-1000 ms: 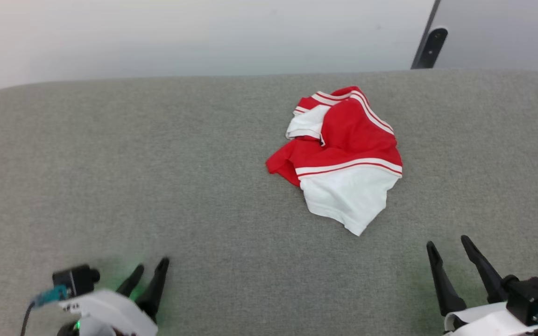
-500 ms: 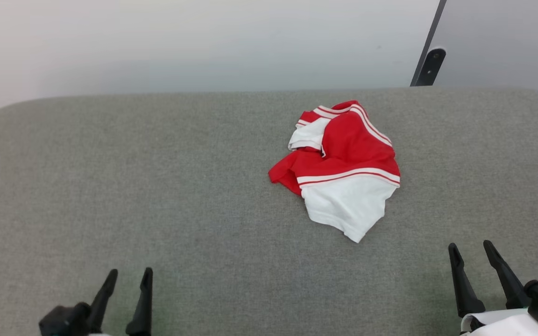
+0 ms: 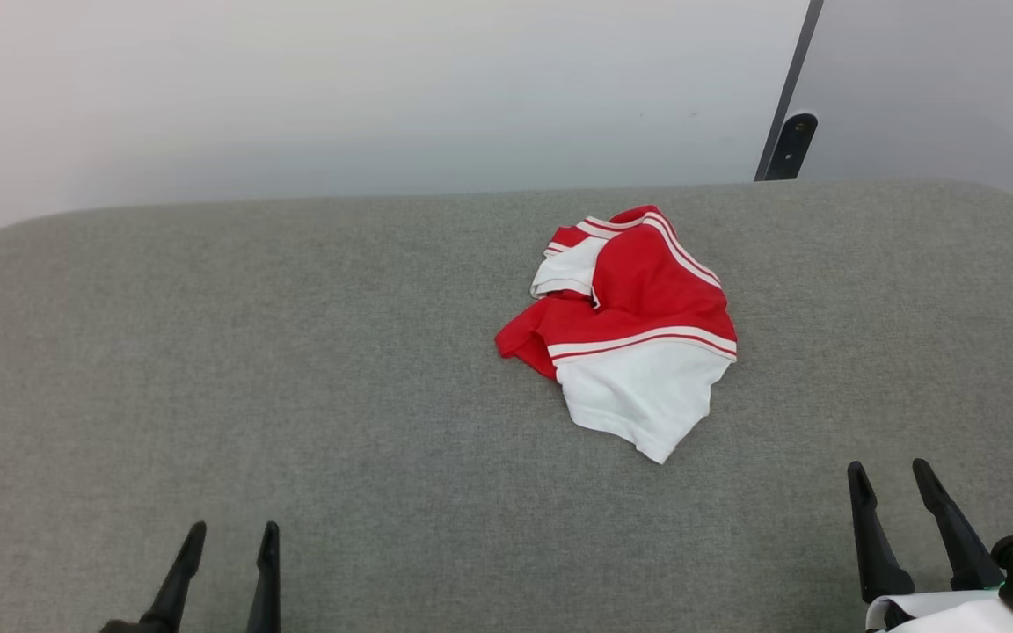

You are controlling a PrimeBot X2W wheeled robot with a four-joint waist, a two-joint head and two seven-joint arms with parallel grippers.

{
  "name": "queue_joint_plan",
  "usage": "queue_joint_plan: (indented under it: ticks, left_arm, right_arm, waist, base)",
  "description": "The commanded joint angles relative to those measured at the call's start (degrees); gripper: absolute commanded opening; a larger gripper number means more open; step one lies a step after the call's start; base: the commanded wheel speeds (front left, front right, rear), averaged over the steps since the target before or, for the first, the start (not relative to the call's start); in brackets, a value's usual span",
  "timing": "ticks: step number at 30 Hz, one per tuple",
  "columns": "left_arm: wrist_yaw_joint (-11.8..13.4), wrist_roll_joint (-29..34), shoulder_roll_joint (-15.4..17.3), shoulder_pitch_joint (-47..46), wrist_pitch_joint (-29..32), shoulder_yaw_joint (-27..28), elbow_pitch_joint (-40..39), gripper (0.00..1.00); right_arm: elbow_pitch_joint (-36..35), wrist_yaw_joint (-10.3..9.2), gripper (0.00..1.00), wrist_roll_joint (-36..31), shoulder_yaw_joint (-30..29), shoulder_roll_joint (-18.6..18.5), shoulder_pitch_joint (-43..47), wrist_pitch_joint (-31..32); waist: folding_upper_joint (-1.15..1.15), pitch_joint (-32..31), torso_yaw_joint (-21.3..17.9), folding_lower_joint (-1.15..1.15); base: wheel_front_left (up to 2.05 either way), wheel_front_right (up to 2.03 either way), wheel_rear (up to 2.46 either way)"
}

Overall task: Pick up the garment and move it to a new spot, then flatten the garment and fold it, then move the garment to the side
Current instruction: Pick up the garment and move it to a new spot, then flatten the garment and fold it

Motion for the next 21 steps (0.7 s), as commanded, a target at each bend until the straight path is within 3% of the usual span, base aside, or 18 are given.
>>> queue_joint_plan:
  ticks: [1, 5, 21]
  left_arm:
    - [-0.1, 0.3, 0.0, 0.8, 0.0, 0.2, 0.1, 1.00]
    - [-1.7, 2.1, -2.1, 0.8, 0.0, 1.9, 0.4, 1.00]
    - [-3.6, 5.1, -5.1, 0.1, 0.0, 3.7, 0.2, 1.00]
  right_arm:
    - [0.0, -0.06, 1.00, -0.2, 0.1, 0.1, 0.6, -0.1]
    - [0.3, -0.06, 1.00, -0.5, 0.3, 0.5, 0.5, -0.2]
    - [0.9, -0.06, 1.00, -0.9, 1.1, 0.9, -0.9, -0.4]
  waist:
    - [0.00, 0.0, 0.0, 0.00]
    - [0.00, 0.4, -0.2, 0.00]
    - [0.00, 1.1, -0.5, 0.00]
  base:
    - [0.00, 0.00, 0.00]
    - [0.00, 0.00, 0.00]
    - [0.00, 0.00, 0.00]
